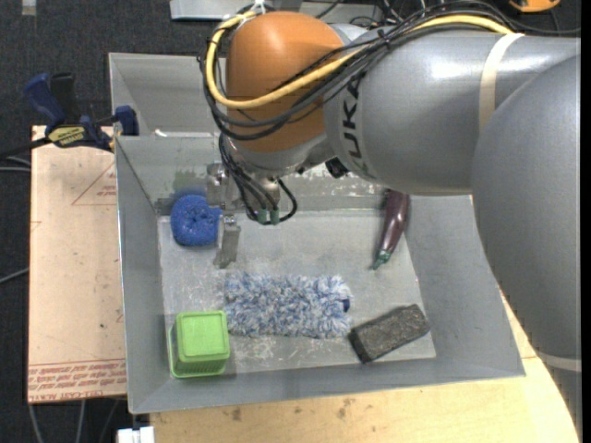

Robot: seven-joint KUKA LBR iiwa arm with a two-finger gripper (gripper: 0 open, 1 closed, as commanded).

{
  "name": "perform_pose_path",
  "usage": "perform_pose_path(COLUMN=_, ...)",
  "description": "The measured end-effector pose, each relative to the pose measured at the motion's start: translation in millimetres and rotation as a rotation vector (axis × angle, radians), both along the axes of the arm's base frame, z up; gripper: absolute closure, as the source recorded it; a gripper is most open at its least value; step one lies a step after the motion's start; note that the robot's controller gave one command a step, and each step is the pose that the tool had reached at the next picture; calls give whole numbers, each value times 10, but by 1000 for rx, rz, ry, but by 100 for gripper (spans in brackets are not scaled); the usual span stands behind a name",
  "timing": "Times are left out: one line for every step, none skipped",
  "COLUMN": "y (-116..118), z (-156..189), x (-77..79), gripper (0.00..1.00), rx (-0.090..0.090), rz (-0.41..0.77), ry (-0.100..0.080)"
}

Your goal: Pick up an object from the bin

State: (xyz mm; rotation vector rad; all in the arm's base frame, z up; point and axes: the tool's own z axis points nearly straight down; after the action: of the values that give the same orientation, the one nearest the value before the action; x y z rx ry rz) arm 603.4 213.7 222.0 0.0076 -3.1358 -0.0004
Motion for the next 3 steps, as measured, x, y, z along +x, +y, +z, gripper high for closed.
perform_pose_path(y=-12, z=52, x=12, gripper=0, rx=1, rz=-3, ry=-7)
perform_pose_path(y=-19, z=-330, x=106, gripper=0, rx=4, rz=-10, ry=-17)
perform_pose_path(y=-62, z=-959, x=119, gripper=0, rx=2, rz=-31, ry=-10)
